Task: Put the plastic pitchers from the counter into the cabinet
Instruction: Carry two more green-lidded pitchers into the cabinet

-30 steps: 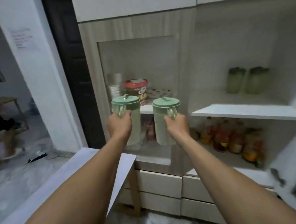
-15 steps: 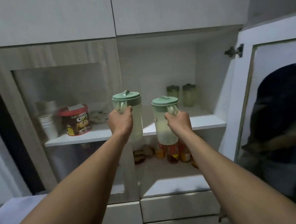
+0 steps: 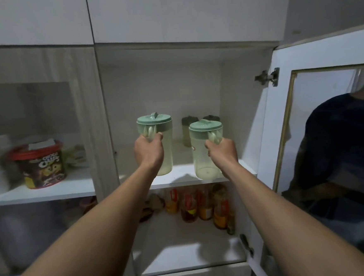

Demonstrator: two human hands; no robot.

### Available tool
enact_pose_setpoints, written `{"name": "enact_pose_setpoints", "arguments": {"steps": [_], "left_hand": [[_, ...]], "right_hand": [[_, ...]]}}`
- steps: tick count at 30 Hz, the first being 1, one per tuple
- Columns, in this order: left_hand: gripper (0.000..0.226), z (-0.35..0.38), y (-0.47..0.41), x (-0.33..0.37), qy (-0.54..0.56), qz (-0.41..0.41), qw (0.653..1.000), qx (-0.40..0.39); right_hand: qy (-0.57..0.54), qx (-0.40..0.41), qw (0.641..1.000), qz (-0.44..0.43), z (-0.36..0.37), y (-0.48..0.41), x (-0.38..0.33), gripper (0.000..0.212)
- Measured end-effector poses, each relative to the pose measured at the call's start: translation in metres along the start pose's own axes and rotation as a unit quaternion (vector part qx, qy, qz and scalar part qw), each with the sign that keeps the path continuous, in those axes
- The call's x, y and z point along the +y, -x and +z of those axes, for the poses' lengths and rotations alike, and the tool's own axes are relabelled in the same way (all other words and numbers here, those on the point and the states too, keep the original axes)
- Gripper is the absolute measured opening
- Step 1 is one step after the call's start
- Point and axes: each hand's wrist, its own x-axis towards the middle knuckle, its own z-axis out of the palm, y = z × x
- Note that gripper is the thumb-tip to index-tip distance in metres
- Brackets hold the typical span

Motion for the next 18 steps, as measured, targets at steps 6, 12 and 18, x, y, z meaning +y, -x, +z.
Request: {"name": "enact_pose_setpoints", "arguments": {"steps": [6, 12, 18], "left_hand": [[0.016, 0.036, -0.046, -0.029, -0.003, -0.018, 1.000, -0.003], [0.017, 0.069, -0.110, -0.065, -0.003, -0.035, 0.999, 0.003], [0.017, 0.102, -0.175, -0.107, -0.005, -0.064, 0.998, 0.024]], "right_hand": [[-0.003, -0.026, 1.000, 0.001, 0.033, -0.054, 0.018, 0.015], [-0.003, -0.033, 0.999, 0.002, 0.079, -0.108, 0.029, 0.011], [-0.013, -0.034, 0.999, 0.001, 0.129, -0.168, 0.046, 0.016]]}}
